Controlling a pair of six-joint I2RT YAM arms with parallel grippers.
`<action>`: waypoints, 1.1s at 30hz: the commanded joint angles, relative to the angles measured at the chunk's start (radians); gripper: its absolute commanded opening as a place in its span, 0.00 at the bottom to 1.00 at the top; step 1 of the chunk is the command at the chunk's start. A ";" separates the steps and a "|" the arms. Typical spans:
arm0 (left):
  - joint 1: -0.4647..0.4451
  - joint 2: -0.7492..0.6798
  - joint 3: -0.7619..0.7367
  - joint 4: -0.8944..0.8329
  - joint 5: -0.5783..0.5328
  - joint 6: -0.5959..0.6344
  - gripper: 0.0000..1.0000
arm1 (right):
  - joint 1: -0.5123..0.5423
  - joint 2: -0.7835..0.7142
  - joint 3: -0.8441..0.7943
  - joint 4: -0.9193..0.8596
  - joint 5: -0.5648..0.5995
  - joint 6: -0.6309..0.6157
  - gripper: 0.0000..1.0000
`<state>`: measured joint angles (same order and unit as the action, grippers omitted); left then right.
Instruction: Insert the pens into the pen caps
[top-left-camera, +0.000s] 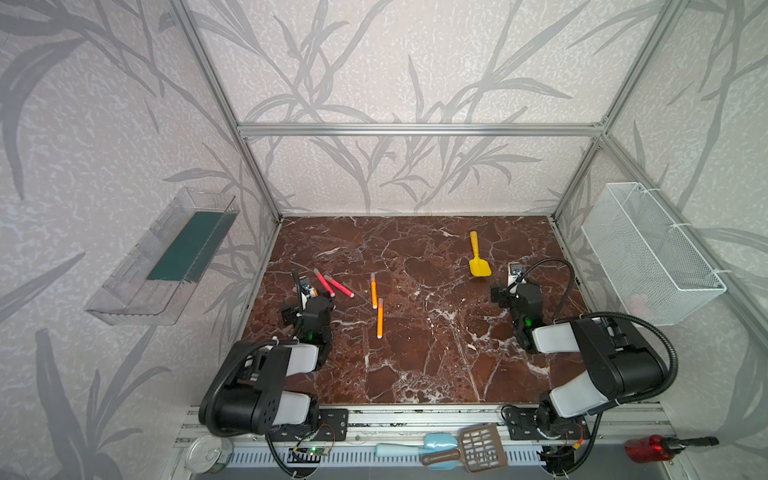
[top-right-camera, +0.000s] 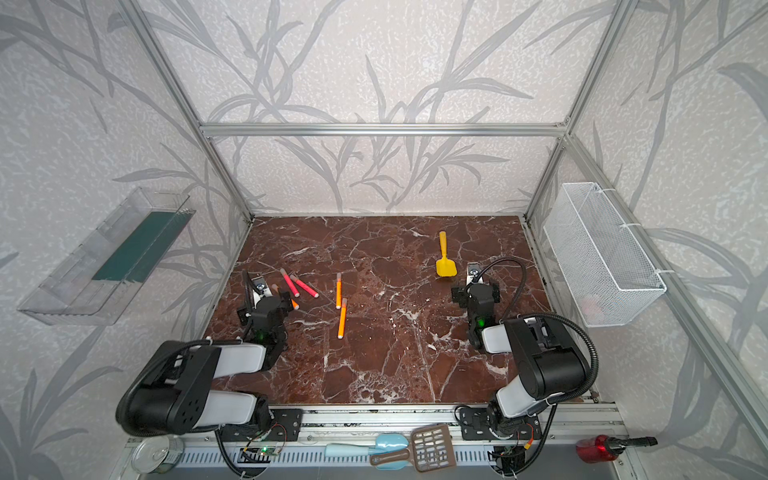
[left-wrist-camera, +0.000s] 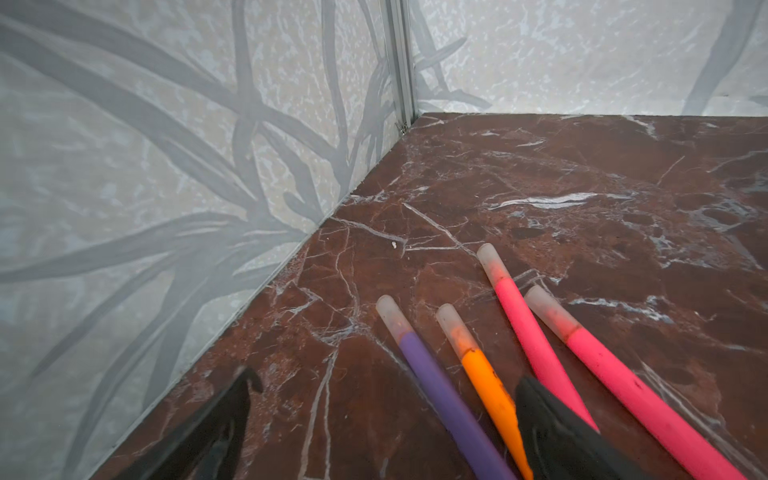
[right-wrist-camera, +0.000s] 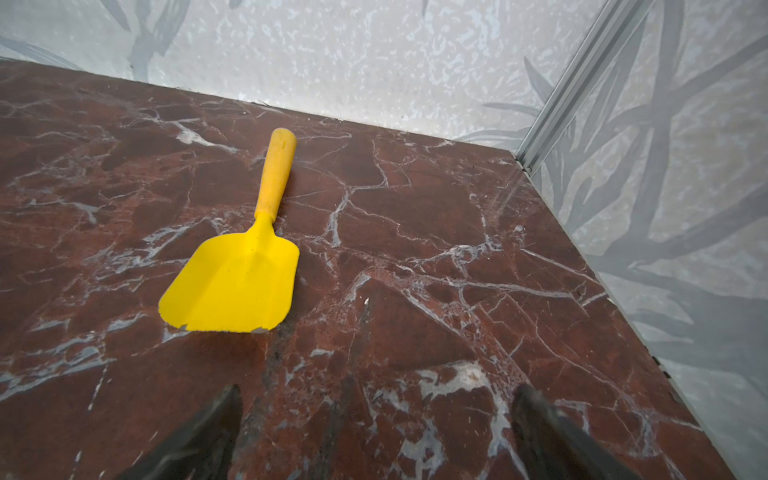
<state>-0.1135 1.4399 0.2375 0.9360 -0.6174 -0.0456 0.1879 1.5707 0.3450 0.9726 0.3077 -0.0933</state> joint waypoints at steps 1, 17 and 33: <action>0.027 0.090 0.087 0.133 0.123 0.033 0.99 | -0.005 0.009 0.012 0.028 -0.012 0.012 0.99; 0.086 0.134 0.126 0.044 0.255 -0.015 0.99 | -0.011 -0.011 0.043 -0.066 -0.031 0.026 0.99; 0.086 0.137 0.125 0.061 0.253 -0.008 0.99 | -0.023 -0.044 -0.089 0.132 -0.068 0.021 0.99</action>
<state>-0.0261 1.5692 0.3706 0.9592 -0.3676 -0.0635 0.1654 1.5589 0.3317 0.9562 0.2527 -0.0719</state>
